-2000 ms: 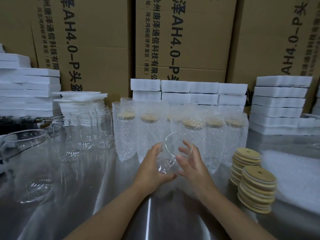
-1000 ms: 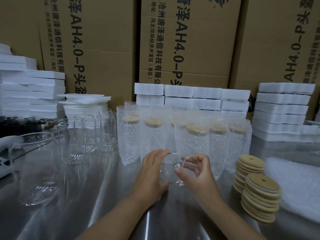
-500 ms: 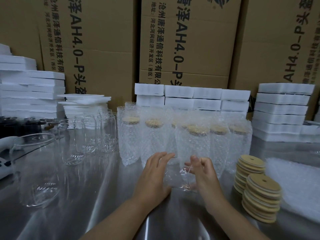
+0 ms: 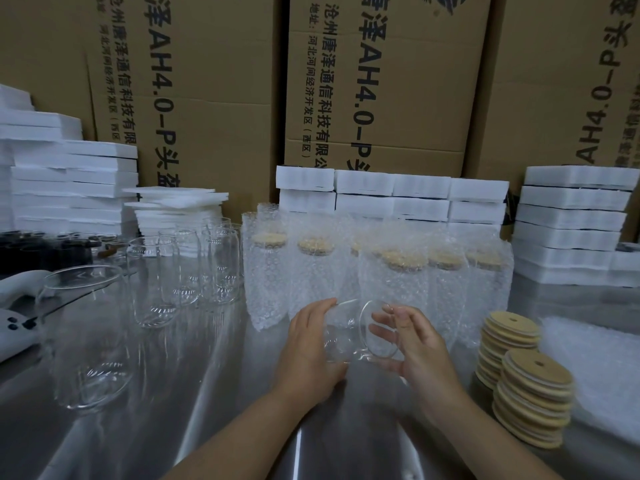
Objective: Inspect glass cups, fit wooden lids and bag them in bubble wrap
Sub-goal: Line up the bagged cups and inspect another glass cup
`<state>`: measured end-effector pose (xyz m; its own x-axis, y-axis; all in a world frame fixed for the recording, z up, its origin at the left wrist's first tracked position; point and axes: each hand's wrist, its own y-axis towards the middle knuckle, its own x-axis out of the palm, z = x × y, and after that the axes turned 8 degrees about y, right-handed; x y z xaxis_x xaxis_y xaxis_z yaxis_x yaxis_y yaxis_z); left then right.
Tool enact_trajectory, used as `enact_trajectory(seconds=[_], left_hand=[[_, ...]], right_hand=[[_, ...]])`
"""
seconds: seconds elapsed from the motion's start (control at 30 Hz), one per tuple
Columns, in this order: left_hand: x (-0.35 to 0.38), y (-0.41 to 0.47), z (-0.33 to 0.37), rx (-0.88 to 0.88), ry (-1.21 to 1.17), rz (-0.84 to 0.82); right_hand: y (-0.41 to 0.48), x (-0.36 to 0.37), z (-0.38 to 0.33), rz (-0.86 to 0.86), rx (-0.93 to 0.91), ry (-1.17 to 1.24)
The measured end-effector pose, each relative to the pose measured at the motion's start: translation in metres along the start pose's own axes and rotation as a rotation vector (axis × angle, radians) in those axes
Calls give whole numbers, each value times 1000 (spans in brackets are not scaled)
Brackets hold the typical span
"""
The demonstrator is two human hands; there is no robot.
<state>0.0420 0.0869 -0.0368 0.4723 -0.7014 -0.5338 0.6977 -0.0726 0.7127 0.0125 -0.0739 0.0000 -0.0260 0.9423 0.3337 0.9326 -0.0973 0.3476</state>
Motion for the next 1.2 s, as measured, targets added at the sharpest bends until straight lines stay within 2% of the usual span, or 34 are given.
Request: enact_trajectory(seconds=[0.27, 0.53, 0.7, 1.0, 1.1, 1.2], left_hand=[[5, 8, -4, -61, 7, -24], [4, 12, -7, -133, -40, -13], [2, 12, -9, -178, -39, -53], [4, 8, -4, -68, 82, 7], [2, 9, 5, -155, -26, 8], [-3, 10, 21, -292, -370, -1]], right_hand=[[2, -2, 6, 26, -33, 5], [1, -3, 8, -92, 4, 31], [-5, -2, 11, -191, -95, -176], [-6, 3, 9, -98, -172, -289], [-6, 4, 8, -116, -162, -268], [-8, 5, 8, -149, -158, -325]])
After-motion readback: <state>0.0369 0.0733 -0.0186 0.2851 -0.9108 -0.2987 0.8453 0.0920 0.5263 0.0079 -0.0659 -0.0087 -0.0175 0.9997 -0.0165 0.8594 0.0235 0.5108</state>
